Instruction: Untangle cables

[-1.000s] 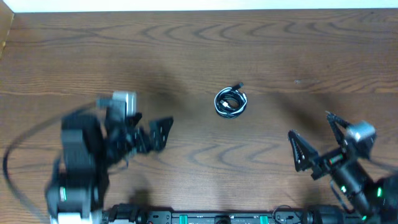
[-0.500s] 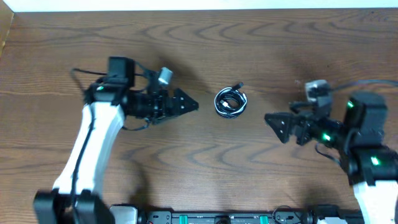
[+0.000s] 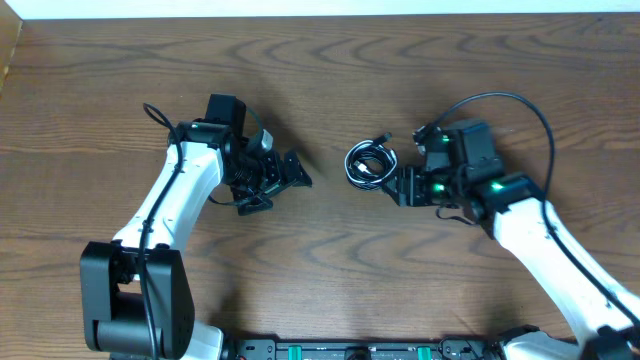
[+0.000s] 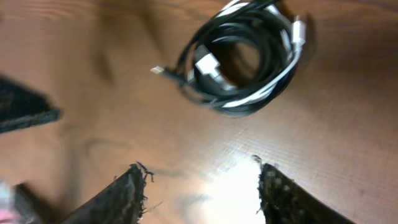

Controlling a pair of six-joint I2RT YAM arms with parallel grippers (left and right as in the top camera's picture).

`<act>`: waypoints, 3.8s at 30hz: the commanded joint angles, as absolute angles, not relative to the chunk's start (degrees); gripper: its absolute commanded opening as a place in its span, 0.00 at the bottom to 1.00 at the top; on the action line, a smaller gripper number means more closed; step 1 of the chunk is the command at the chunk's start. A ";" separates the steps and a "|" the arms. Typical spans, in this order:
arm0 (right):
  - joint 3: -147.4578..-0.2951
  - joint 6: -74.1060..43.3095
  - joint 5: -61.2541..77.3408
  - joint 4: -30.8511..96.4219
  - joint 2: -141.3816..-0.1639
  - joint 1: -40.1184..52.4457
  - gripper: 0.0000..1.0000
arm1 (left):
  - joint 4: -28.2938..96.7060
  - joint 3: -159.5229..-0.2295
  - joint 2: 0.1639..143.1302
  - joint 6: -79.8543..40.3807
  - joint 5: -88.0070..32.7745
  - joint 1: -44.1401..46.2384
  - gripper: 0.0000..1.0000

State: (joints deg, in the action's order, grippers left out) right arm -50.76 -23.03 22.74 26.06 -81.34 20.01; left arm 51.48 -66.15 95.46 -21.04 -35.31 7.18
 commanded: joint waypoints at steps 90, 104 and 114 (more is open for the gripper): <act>-56.49 -38.87 5.15 21.43 -78.06 23.68 0.02 | 51.18 -64.62 95.48 -22.22 -32.27 7.11 0.98; -60.38 -25.34 1.58 29.80 -78.39 23.57 0.01 | 50.92 -64.62 95.48 -22.22 -32.25 7.11 0.98; -60.20 -13.69 20.34 43.99 -79.09 24.25 0.81 | 50.04 -64.62 95.48 -22.22 -32.25 7.11 0.98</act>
